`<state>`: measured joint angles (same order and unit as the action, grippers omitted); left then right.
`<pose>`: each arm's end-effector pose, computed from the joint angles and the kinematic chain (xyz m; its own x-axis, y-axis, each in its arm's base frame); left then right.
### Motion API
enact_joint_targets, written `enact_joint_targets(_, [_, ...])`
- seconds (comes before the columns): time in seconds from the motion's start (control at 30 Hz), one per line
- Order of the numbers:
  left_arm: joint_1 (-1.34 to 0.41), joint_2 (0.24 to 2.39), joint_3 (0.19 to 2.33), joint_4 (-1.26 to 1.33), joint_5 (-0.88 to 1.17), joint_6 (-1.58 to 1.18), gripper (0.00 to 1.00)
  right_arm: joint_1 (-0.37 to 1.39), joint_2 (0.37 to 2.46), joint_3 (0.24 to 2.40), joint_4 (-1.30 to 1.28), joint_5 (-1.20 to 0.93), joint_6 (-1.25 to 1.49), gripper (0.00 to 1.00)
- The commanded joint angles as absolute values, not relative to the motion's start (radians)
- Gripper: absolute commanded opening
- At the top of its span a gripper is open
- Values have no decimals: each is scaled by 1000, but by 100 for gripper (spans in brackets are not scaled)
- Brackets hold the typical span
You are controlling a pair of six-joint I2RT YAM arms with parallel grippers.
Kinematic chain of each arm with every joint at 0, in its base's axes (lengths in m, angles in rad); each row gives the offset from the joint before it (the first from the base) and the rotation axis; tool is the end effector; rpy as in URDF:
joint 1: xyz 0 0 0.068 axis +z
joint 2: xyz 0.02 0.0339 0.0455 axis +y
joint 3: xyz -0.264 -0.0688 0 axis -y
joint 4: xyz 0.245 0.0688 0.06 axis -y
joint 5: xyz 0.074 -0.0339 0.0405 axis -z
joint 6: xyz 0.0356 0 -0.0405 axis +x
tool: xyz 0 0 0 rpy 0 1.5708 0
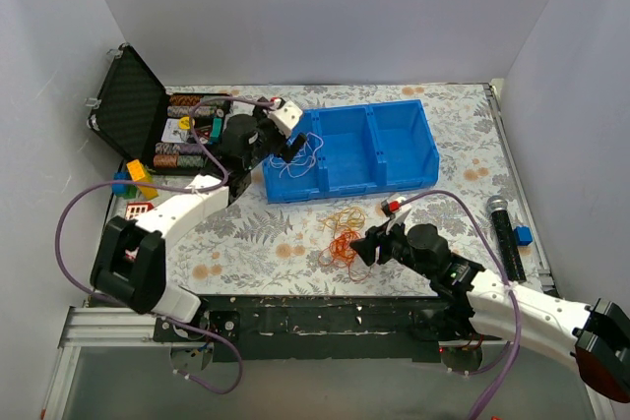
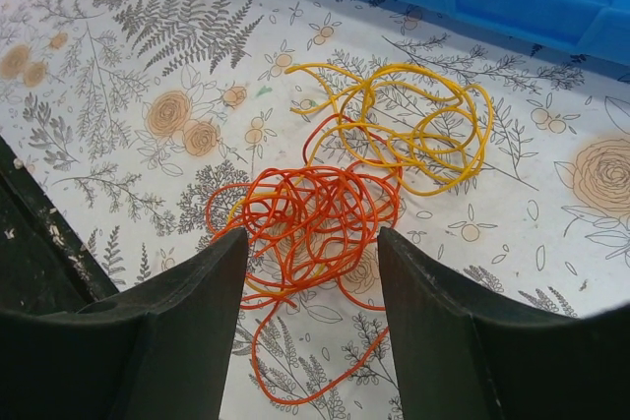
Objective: Untangle the cables
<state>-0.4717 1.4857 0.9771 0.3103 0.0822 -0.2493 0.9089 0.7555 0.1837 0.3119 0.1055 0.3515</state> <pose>0.3088 -0.1608 0.2881 -0.2995 -0.1233 -0.9461 0.4651 0.8470 -0.2576 0.1087 0.1334 0.1843 -0.3968 0.0478 -0.9166 -0.6234 0.7190 0.3073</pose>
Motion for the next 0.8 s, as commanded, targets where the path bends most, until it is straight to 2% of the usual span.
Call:
enact_joint_targets(0.0, [-520,1289,942,82,492,-145,85,902,729,248,299,149,324,64])
enact_joint_targets(0.1, [-590,1192,865,-116,671,56,85,900,710,258,281,175,314,64])
enact_joint_targets(0.23, [-744,1129,735,-137,663,130,82,894,678,258,255,199,314,64])
enact_joint_targets(0.33, [-793,1184,701,-66,623,68,79,893,655,252,233,207,321,63])
enact_joint_targets(0.47, [-795,1322,738,43,526,-38,69,891,620,242,212,212,330,63])
enact_joint_targets(0.63, [-795,1457,816,63,479,-71,62,891,581,229,199,215,337,63])
enact_joint_targets(0.77, [-796,1503,813,106,470,-51,45,891,571,236,187,218,328,63])
